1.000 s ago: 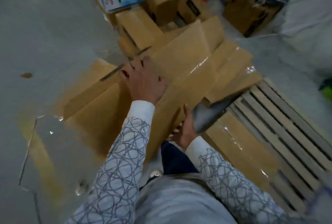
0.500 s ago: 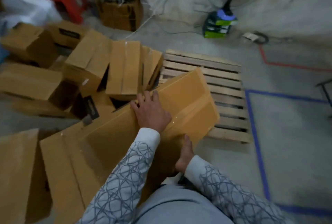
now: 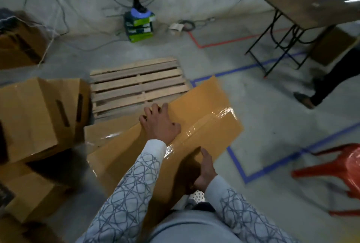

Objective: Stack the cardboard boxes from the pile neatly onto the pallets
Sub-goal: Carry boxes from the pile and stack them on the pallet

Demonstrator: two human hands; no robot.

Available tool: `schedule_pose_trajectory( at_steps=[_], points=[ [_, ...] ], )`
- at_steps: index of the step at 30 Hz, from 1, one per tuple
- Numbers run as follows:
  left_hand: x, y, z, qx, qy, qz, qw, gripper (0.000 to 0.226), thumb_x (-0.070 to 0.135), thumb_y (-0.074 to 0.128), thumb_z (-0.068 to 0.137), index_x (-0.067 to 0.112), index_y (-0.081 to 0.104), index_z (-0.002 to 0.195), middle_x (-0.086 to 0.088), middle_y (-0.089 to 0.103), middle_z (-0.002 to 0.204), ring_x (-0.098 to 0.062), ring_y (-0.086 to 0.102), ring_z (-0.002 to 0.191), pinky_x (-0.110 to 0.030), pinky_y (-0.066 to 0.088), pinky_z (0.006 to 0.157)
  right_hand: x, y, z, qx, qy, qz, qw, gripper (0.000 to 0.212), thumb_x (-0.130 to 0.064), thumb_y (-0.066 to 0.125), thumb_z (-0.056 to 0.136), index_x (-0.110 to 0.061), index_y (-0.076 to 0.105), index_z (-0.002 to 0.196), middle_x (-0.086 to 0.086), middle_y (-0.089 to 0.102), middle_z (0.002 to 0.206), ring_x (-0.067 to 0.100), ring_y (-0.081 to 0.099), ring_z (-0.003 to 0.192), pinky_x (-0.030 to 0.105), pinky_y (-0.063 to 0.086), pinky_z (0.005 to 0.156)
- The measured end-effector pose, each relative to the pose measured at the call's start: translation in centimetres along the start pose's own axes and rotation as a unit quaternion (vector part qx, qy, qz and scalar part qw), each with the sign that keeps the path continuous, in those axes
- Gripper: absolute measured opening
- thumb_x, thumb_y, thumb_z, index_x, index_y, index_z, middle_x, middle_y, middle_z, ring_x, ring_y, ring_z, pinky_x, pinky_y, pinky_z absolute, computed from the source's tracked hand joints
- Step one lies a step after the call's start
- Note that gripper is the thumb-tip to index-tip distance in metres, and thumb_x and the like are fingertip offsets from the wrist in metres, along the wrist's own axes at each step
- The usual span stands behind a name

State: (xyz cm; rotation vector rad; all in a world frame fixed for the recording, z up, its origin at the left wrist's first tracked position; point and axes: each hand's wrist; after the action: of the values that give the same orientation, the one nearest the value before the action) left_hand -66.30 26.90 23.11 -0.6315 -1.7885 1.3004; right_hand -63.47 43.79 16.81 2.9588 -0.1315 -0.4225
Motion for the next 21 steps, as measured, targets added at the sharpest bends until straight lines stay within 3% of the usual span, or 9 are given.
schedule_pose_trajectory(
  at_steps=[2,4,6,8,10,11,14,21],
  points=[
    [4.3,1.3,1.7,0.011,-0.001,-0.027,1.000,0.074,0.047,0.068,0.076,0.026,0.045,0.143,-0.007,0.046,0.136,-0.033,0.034,0.124,-0.049,0.028,0.100,-4.7,-3.1,1.5,0.022,-0.037,0.006,0.999,0.089,-0.078,0.067,0.071,-0.013,0.064,0.132,0.020,0.072,0.120,0.042,0.065,0.111,0.056,0.050,0.089],
    [8.2,2.1,3.5,0.014,-0.004,-0.052,0.999,0.077,0.048,0.069,0.076,0.030,0.043,0.146,-0.005,0.045,0.138,-0.033,0.035,0.125,-0.048,0.029,0.101,-9.0,-6.5,4.9,0.076,-0.073,0.018,0.994,0.113,-0.084,0.076,0.048,-0.022,0.056,0.141,0.016,0.070,0.126,0.044,0.064,0.112,0.060,0.054,0.082],
    [11.4,2.6,5.2,0.007,-0.012,-0.079,0.997,0.079,0.048,0.071,0.077,0.033,0.039,0.149,-0.004,0.043,0.142,-0.033,0.036,0.129,-0.049,0.030,0.106,-12.6,-9.1,7.7,0.093,-0.097,0.041,0.990,0.129,-0.092,0.077,0.034,-0.032,0.049,0.145,0.011,0.060,0.138,0.044,0.057,0.120,0.068,0.047,0.093],
    [14.0,2.8,6.8,0.003,-0.014,-0.117,0.993,0.078,0.045,0.072,0.081,0.033,0.038,0.151,-0.005,0.041,0.145,-0.035,0.035,0.131,-0.051,0.029,0.111,-15.9,-8.8,4.3,0.101,-0.134,0.028,0.985,0.121,-0.089,0.076,0.053,-0.029,0.040,0.152,0.007,0.048,0.149,0.043,0.047,0.133,0.067,0.043,0.104],
    [16.2,3.0,8.2,0.002,-0.009,-0.150,0.989,0.077,0.042,0.072,0.084,0.032,0.037,0.152,-0.006,0.040,0.147,-0.035,0.034,0.132,-0.052,0.030,0.112,-19.0,-10.0,4.7,0.129,-0.189,0.041,0.973,0.094,-0.067,0.069,0.086,-0.016,0.032,0.156,0.009,0.041,0.147,0.041,0.041,0.139,0.060,0.042,0.111],
    [17.1,3.2,8.8,0.000,-0.006,-0.159,0.987,0.078,0.042,0.072,0.085,0.032,0.037,0.153,-0.007,0.040,0.147,-0.036,0.034,0.132,-0.052,0.031,0.112,-20.6,-10.4,4.8,0.145,-0.203,0.037,0.967,0.093,-0.064,0.066,0.090,-0.012,0.028,0.157,0.010,0.036,0.154,0.040,0.039,0.141,0.058,0.041,0.113],
    [19.1,4.5,10.7,-0.006,-0.013,-0.188,0.982,0.081,0.043,0.073,0.085,0.031,0.035,0.155,-0.009,0.040,0.150,-0.039,0.033,0.137,-0.057,0.031,0.114,-24.3,-11.6,7.0,0.193,-0.239,-0.007,0.952,0.106,-0.074,0.065,0.084,-0.013,0.021,0.159,0.009,0.025,0.160,0.041,0.036,0.141,0.058,0.039,0.114],
    [22.0,8.6,18.4,-0.040,-0.060,-0.240,0.968,0.079,0.031,0.077,0.086,0.031,0.039,0.155,-0.010,0.041,0.150,-0.039,0.034,0.139,-0.058,0.035,0.113,-33.6,-11.8,10.4,0.236,-0.256,-0.075,0.935,0.112,-0.079,0.067,0.077,-0.013,0.024,0.157,0.011,0.028,0.155,0.040,0.033,0.141,0.060,0.033,0.115]
  ],
)
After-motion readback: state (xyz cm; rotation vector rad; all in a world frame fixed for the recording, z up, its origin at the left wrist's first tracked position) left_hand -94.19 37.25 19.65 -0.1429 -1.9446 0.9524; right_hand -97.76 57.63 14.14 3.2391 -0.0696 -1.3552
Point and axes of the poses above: each hand's wrist, its own z-axis towards the middle knuckle, its own y-axis out of the palm, x = y × z
